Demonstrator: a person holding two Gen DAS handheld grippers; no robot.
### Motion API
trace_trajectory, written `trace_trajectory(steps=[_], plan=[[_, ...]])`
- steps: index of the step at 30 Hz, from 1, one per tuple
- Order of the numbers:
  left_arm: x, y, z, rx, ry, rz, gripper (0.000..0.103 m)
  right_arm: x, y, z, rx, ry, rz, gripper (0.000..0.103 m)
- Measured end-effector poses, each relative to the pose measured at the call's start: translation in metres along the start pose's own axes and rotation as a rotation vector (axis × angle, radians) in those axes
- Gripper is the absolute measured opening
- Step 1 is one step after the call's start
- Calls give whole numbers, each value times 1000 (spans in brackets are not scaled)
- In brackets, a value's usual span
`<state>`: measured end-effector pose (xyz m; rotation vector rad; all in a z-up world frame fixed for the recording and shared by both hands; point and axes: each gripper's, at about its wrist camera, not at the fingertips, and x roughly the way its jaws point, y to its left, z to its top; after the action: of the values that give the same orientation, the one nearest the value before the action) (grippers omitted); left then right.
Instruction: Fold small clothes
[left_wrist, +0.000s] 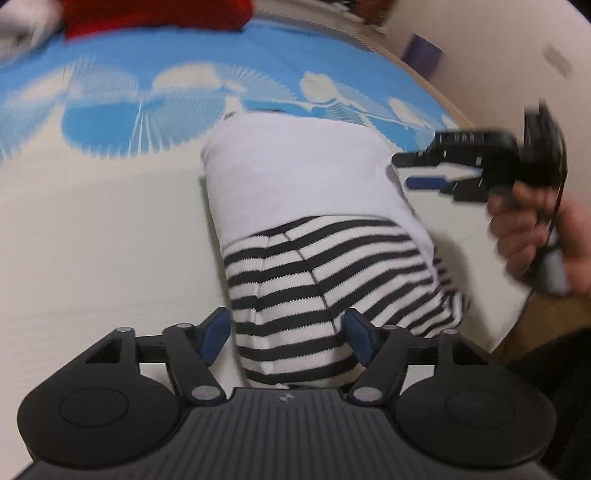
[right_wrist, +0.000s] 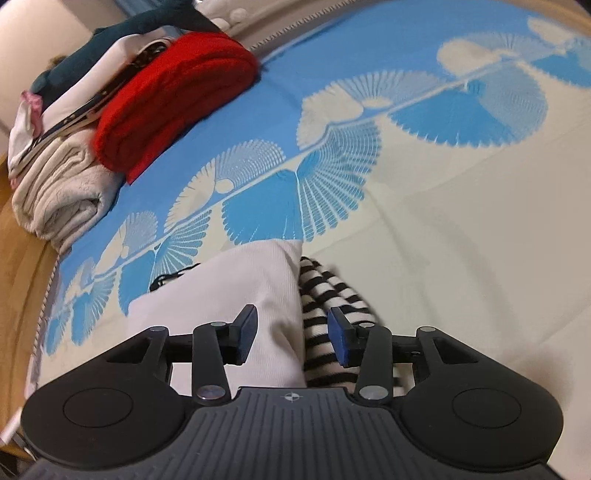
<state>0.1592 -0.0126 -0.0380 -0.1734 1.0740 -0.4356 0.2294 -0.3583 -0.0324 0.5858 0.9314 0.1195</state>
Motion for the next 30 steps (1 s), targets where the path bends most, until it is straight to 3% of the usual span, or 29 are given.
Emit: trace_trajectory(steps=[3,6,8,9,13,17,20,23,25,26,30], plan=[[8,21,-7,-93,31,-54,76,21,2,2,16,37,12,45],[26,27,-8,-116,98,-44,78,31,6,4,20,42,28,45],[28,26,-8,-84,106,-44,78,30,10,7,14,24,65,29],[28,26,-6,-75,108,-47,78,26,14,10,2,-7,82,4],[32,27,1,-56,113,-50,78,0,18,18,6,-166,189,4],[37,13,-4,6,125,-34,79,42,6,7,-27,-10,-186,4],[36,12,-4,11,119,-11,81,44,11,4,-60,-25,-196,4],[35,16,-3,-9,125,-9,82,31,18,3,-99,-58,-157,12],[34,15,-2,-2,123,-3,82,18,12,1,-70,-57,-104,46],[33,13,-2,4,120,2,82,13,10,0,-60,-46,-78,52],[28,12,0,-3,98,0,82,12,-1,-14,-34,61,-2,53]])
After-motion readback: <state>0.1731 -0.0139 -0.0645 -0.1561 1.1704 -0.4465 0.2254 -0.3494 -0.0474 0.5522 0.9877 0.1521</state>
